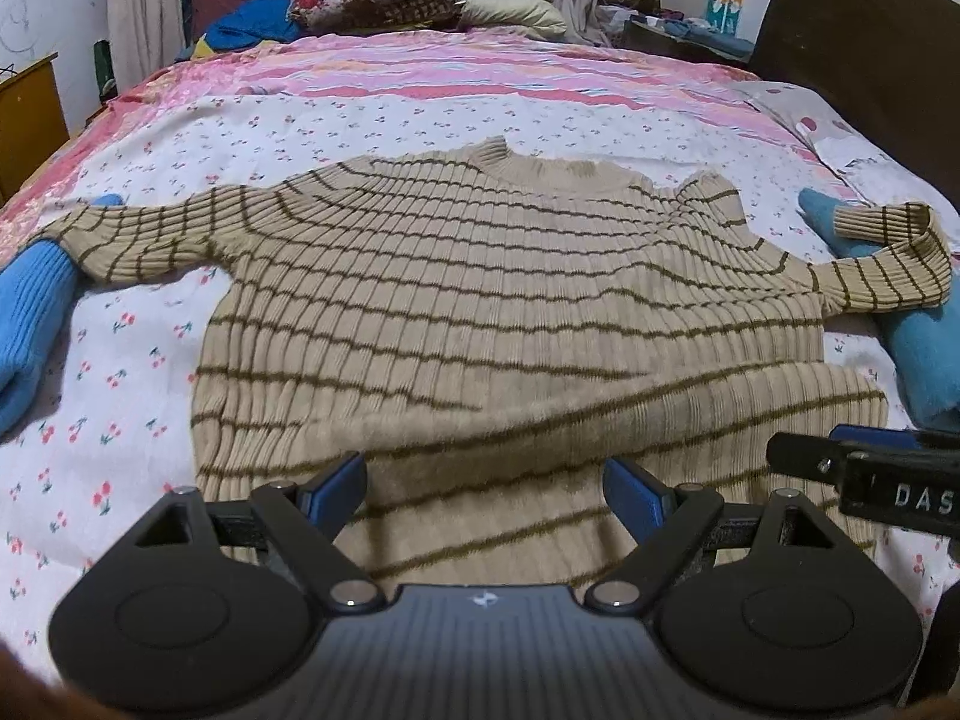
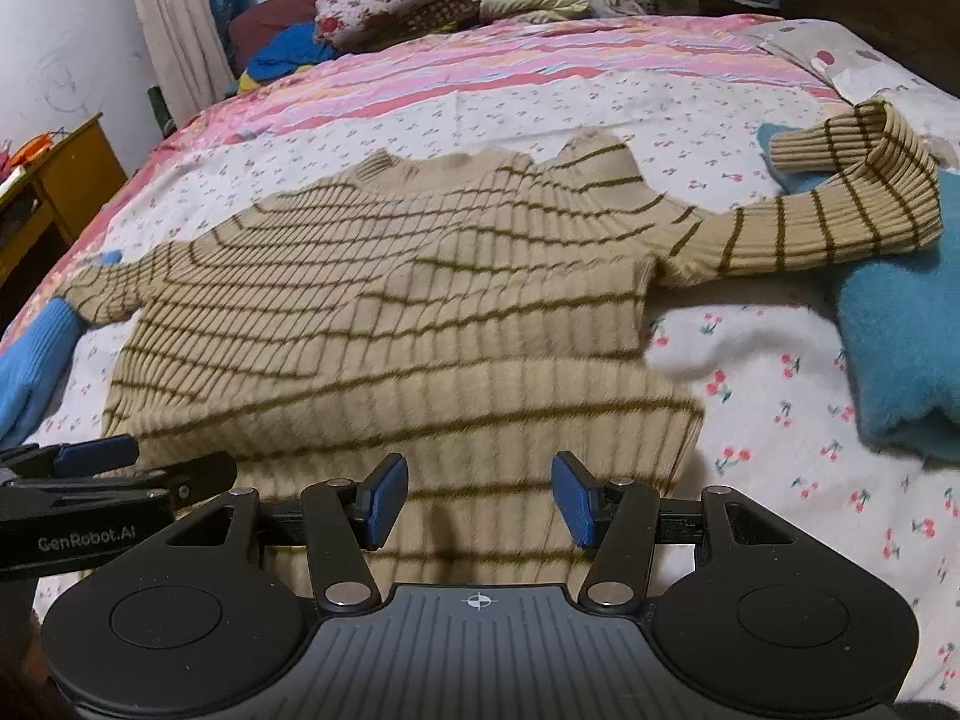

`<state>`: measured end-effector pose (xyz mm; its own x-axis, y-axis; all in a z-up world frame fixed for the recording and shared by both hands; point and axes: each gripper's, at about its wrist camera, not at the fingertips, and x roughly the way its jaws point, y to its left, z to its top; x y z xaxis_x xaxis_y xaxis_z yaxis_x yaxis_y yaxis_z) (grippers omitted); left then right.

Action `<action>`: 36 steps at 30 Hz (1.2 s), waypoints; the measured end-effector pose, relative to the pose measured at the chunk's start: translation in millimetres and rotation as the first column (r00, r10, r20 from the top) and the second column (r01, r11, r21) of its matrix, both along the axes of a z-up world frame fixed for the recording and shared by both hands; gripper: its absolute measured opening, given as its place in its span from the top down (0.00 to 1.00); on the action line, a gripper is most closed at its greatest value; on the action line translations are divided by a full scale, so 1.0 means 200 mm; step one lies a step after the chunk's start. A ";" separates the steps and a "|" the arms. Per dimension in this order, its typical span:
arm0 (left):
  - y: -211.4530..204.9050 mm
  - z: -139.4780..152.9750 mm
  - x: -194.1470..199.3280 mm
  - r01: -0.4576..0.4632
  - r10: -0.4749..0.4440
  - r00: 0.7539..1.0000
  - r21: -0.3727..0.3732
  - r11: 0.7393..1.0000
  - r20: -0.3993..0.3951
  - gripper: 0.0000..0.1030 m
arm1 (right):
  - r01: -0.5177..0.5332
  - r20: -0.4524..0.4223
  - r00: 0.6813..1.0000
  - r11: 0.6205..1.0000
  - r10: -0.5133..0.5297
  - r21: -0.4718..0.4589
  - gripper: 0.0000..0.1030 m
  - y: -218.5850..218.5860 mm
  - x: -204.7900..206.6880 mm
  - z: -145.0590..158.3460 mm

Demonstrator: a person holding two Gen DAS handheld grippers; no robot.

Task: Fold small clothes

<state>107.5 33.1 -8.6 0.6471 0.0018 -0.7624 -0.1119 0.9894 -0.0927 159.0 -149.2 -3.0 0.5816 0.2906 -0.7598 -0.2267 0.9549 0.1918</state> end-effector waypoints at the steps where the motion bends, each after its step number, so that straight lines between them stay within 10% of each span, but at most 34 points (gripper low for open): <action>1: 0.00 0.00 0.02 0.000 0.000 1.000 -0.002 1.000 -0.001 0.11 | 0.003 0.004 1.000 1.000 -0.003 -0.002 0.49 0.00 0.02 0.00; 18: 0.36 0.12 0.42 -0.083 0.069 0.990 0.118 0.989 0.119 0.11 | -0.029 0.137 0.990 0.996 0.040 -0.083 0.49 0.09 0.56 0.11; 36: 0.56 -0.01 1.15 0.182 -0.191 0.981 0.148 0.972 0.047 0.11 | -0.203 0.056 0.975 0.965 0.215 -0.167 0.45 0.12 1.29 -0.04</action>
<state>337.9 144.9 -10.2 0.6915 -0.0178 -0.7222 0.0770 0.9958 0.0492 417.1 -125.4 -10.8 0.5766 0.2901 -0.7638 -0.4318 0.9018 0.0165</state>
